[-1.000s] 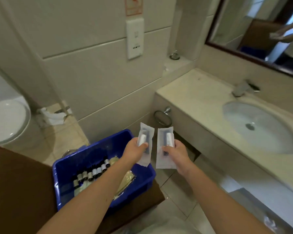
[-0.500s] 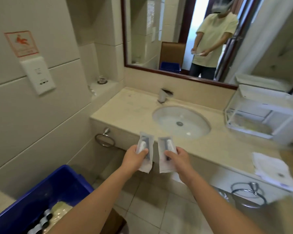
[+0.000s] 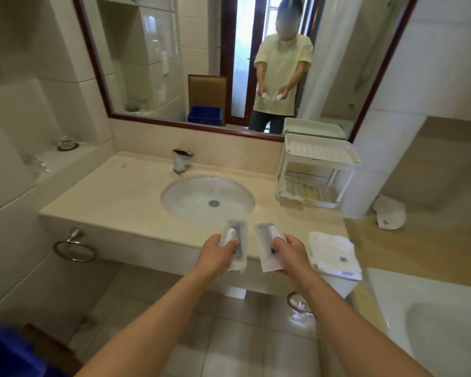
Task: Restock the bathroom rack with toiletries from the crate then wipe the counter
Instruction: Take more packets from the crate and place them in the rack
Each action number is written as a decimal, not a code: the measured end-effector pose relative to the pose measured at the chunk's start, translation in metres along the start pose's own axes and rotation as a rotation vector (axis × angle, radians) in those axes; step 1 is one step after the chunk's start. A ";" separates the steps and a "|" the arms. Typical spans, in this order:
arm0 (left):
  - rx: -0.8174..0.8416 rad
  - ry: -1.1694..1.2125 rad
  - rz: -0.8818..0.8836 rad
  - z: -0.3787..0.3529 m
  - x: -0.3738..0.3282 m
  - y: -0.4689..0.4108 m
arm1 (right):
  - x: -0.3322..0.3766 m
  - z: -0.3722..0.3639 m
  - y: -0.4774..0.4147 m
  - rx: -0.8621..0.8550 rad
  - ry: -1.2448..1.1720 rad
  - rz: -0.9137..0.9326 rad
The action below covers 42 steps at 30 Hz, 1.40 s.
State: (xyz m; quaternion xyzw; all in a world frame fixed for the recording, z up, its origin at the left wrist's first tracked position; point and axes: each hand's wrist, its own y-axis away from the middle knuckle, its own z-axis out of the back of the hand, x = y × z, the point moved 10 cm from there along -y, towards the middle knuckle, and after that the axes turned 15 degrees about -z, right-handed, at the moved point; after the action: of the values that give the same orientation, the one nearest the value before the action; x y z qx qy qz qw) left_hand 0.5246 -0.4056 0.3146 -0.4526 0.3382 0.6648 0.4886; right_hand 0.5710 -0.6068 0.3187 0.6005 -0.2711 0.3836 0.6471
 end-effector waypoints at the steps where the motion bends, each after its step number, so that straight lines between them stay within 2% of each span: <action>1: 0.011 0.002 -0.002 -0.013 -0.006 -0.003 | 0.000 0.014 -0.003 -0.005 -0.011 -0.011; 8: 0.097 0.040 -0.053 -0.090 -0.045 -0.026 | 0.002 0.088 -0.024 -0.043 -0.071 -0.035; 17: 0.217 0.045 -0.048 -0.164 -0.060 -0.090 | 0.019 0.141 -0.077 -0.060 -0.185 -0.060; 33: 0.385 0.057 -0.035 -0.287 -0.052 -0.311 | 0.090 0.190 -0.289 -0.199 -0.283 -0.169; 42: 0.385 -0.069 -0.086 -0.365 -0.022 -0.418 | 0.113 0.212 -0.426 -0.285 -0.189 -0.089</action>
State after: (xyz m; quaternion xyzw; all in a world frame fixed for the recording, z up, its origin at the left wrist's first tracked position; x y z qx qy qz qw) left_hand 1.0255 -0.6160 0.1998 -0.3419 0.4227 0.5815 0.6052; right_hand 1.0075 -0.7899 0.1965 0.5477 -0.3554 0.2539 0.7136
